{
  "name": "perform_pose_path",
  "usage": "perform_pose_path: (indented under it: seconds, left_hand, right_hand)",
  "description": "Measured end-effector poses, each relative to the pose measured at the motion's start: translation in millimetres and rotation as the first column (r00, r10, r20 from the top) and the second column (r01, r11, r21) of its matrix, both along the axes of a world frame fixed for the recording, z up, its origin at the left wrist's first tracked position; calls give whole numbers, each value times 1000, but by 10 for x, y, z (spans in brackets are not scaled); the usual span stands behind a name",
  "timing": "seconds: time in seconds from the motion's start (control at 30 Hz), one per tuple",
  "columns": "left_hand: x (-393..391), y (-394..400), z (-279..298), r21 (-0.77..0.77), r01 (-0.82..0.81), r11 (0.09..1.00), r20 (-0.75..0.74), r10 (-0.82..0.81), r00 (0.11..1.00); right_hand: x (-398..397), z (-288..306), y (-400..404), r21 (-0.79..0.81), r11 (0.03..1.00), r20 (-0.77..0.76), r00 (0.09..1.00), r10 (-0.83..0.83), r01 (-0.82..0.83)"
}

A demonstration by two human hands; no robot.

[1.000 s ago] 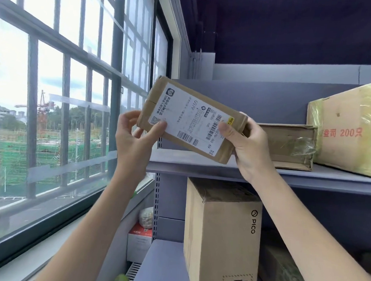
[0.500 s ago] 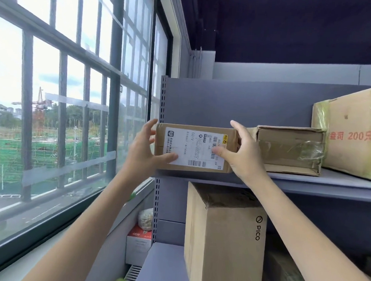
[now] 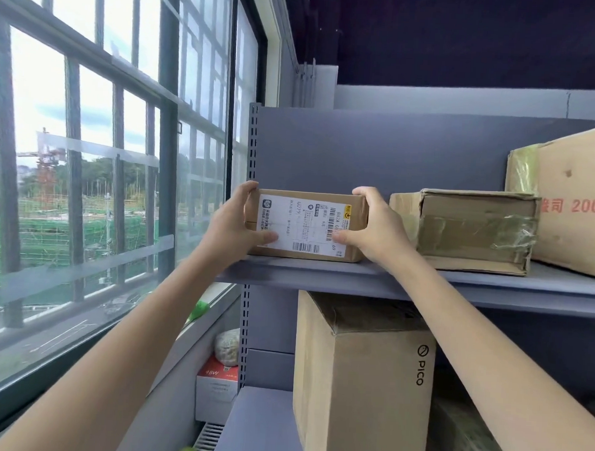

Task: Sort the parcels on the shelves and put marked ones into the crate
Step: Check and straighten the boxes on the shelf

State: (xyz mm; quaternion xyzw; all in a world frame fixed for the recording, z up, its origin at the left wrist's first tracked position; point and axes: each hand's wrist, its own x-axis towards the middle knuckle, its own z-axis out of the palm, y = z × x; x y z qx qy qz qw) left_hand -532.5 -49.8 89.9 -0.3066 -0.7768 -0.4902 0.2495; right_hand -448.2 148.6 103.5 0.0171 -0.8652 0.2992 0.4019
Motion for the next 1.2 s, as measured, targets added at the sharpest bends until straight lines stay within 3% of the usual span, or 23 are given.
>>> perform_pose_path:
  seconds: [0.47,0.8,1.0,1.2]
  left_hand:
    - [-40,21,52,-6,-6,1000,53,6,999]
    - [565,371,127,-7,-196,981,-223,189,956]
    - [1024,987,83,26,-195,980,-345,192,919]
    - [1268,1613,-24,-21,-124,992,-226,116,967]
  right_hand:
    - [-27,14,-44,39,998,15,998,-54,53]
    - [579,73,265,99,993,-165,985,-44,60]
    - [982,64,898,3,996,-227,970,-82,85]
    - [1243,-64,1473,-48,990,-163,977,-140,134]
